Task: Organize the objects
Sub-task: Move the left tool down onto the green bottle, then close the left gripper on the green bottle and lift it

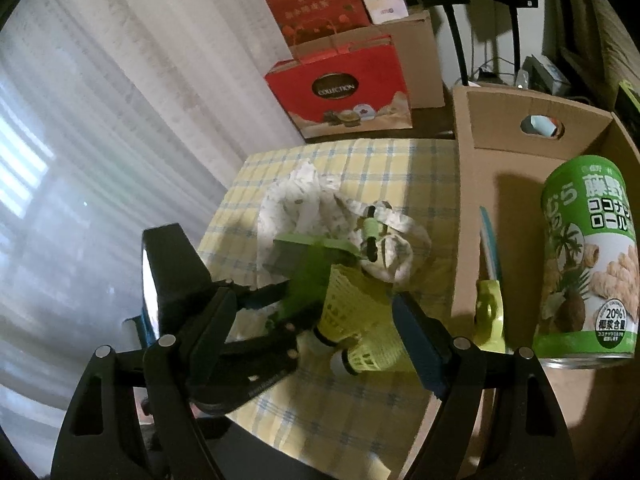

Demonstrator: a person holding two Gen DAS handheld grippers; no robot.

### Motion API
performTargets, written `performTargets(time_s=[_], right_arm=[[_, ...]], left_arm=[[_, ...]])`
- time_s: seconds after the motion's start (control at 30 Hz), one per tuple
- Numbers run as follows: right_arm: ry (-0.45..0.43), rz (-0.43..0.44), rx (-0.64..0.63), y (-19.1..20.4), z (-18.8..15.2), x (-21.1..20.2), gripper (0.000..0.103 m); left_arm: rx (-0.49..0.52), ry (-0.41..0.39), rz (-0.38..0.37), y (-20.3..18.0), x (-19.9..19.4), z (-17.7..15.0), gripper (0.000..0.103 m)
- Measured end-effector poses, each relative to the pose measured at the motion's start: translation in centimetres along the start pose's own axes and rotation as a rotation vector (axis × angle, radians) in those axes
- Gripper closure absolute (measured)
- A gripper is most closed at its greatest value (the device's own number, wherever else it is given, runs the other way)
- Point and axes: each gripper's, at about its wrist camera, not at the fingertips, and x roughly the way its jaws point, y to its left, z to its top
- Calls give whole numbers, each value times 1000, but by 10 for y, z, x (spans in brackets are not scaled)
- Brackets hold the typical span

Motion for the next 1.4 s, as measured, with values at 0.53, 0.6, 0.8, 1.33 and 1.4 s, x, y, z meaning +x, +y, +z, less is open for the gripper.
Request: performTargets(time_s=[0.53,0.6,0.8,1.33,1.4], right_arm=[[7,-5,-55,12,-7,8,21],[17,-9,-81,18,-9,13,21],[83,16,-163,40,-20,37,25],[232,-63,-346,67,-42,113,52],[235,-70,-365,69,-43,118,54]], left_arm=[[-133,-112,-35,37,-67,-12,74],[-178,-116,-23,51,-74,-15,74],[-232,-121,5,72,-85,-22,74],[-312,-125,5,89,-96,-45,74],[-319,-125,2,91,-96,-47,73]])
